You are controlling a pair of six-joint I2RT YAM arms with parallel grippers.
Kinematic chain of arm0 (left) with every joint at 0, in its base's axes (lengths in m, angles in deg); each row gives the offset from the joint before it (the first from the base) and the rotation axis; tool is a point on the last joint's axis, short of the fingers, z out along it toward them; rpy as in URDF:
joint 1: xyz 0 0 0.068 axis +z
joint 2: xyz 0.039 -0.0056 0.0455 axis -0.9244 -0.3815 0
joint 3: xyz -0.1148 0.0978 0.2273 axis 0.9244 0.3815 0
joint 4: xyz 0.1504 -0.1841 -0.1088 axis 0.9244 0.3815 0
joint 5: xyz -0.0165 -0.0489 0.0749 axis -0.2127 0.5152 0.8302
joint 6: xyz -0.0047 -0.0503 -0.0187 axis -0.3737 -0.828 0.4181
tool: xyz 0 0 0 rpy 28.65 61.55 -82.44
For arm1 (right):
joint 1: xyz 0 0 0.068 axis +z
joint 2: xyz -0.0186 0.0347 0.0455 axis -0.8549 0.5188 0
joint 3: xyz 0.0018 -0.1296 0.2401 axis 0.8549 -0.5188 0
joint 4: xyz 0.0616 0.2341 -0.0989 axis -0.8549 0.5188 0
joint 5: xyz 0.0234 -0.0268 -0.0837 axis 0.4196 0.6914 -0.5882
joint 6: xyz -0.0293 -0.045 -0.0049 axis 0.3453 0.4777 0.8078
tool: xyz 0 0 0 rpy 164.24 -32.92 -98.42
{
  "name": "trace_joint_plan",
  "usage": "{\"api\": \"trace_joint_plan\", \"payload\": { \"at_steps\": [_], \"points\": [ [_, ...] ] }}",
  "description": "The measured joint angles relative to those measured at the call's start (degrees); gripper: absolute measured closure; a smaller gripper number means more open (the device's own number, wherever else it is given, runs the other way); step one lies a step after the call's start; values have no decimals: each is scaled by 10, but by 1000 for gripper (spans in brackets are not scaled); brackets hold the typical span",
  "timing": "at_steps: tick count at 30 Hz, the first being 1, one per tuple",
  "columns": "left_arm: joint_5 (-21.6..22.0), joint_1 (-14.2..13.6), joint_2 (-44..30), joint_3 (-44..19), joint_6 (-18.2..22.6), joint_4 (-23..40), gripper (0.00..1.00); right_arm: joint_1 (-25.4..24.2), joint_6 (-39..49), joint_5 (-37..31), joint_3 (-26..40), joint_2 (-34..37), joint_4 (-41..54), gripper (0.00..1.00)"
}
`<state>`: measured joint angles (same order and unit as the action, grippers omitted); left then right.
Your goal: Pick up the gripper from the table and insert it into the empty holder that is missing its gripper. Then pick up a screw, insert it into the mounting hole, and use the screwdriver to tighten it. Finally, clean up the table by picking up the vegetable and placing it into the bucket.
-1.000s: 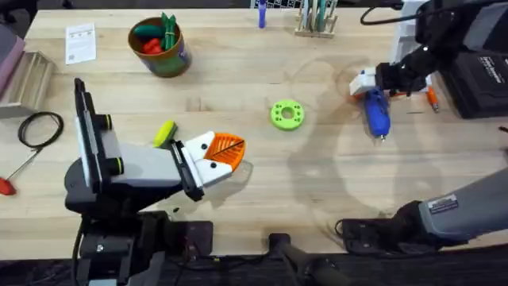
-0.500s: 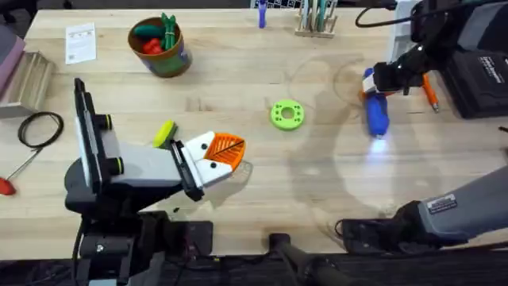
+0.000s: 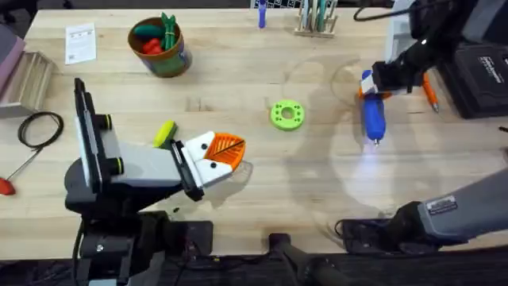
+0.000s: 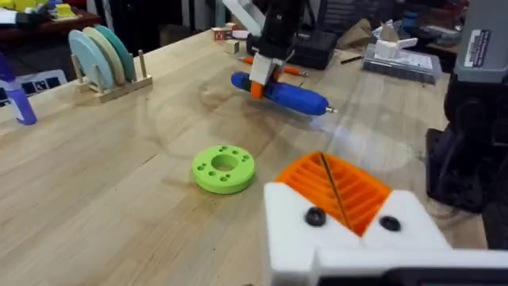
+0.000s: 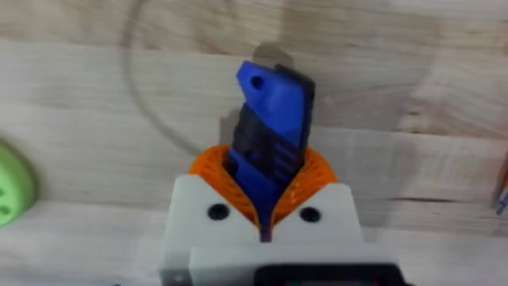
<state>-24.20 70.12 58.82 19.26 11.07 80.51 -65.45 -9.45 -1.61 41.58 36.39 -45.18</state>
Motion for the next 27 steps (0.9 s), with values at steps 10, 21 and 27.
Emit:
{"api": "trace_joint_plan", "payload": {
  "at_steps": [10, 21, 27],
  "points": [
    [0, 0, 0, 0, 0, 0, 986, 7, -33, 85, 51, -192, -35, 975],
    [0, 0, 0, 0, 0, 0, 986, 44, -113, 221, 51, -349, -150, 976],
    [0, 0, 0, 0, 0, 0, 986, 121, -145, 249, 49, -369, -220, 976]
  ]
}}
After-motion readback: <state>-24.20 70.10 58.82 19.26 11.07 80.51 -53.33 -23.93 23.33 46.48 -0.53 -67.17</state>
